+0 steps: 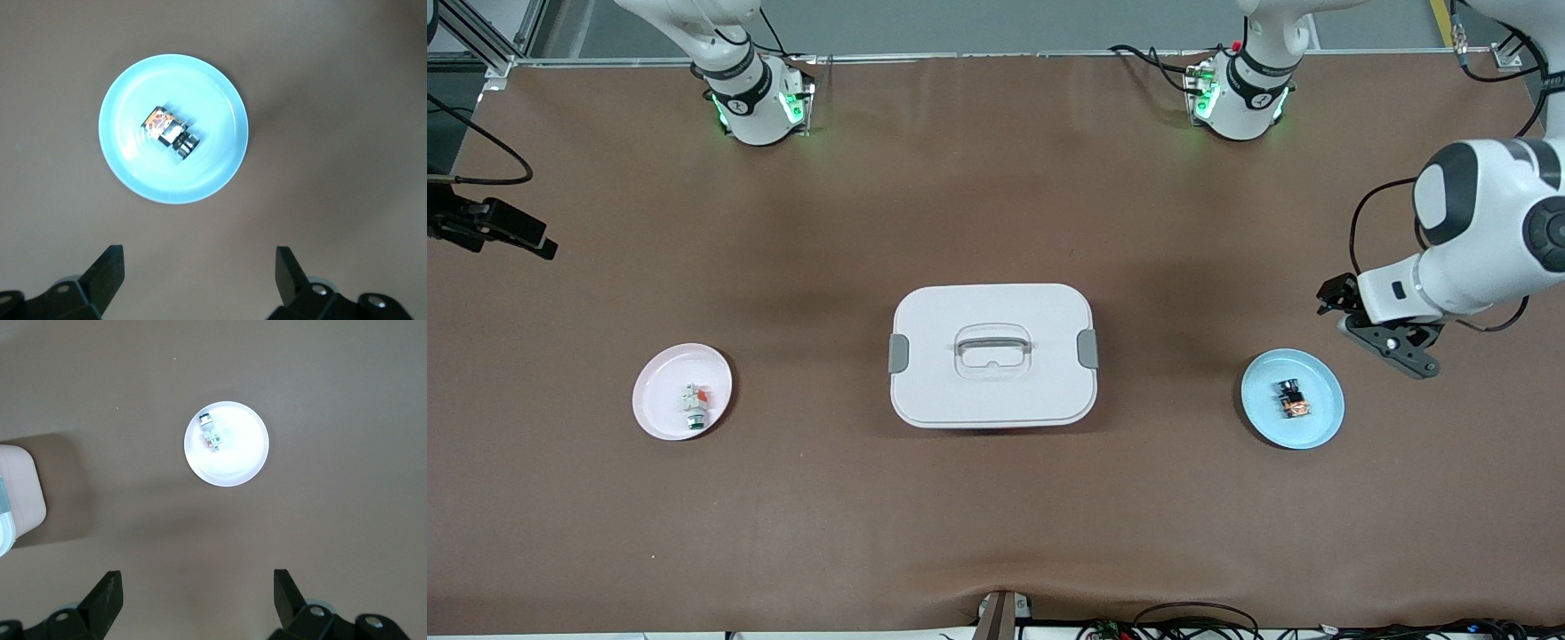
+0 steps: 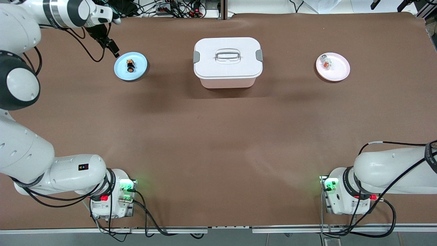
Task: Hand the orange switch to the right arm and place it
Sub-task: 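Move the left gripper down over the orange switch on the blue plate, then lower the left gripper and close it on the orange switch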
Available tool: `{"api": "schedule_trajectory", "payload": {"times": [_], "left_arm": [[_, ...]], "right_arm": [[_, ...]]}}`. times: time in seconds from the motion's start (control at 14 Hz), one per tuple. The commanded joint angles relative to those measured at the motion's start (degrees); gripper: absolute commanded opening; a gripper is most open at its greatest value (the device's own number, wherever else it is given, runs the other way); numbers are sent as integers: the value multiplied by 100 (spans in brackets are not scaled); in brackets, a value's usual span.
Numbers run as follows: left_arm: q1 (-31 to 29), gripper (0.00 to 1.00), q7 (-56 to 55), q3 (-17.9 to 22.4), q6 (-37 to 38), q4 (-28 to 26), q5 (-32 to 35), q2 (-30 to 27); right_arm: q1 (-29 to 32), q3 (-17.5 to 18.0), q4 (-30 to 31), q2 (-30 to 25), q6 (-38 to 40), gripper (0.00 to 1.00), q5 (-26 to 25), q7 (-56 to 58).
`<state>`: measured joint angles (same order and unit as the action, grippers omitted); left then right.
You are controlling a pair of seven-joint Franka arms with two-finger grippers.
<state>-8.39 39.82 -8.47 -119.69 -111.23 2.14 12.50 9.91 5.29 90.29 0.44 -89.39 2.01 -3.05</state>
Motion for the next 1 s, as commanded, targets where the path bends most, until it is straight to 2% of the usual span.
{"api": "schedule_trajectory", "payload": {"times": [0.0,0.57,0.93], "left_arm": [[-189,100,1007,-5,-509,23,6,419],[-111,100,2108,-66,-2004,49,217,1342],[-67,100,2214,-75,-2269,76,313,1633]], "right_arm": [[108,68,94,-96,-53,100,89,23],[125,68,68,-105,-132,100,89,41],[108,86,50,-96,-176,100,106,-12]]}}
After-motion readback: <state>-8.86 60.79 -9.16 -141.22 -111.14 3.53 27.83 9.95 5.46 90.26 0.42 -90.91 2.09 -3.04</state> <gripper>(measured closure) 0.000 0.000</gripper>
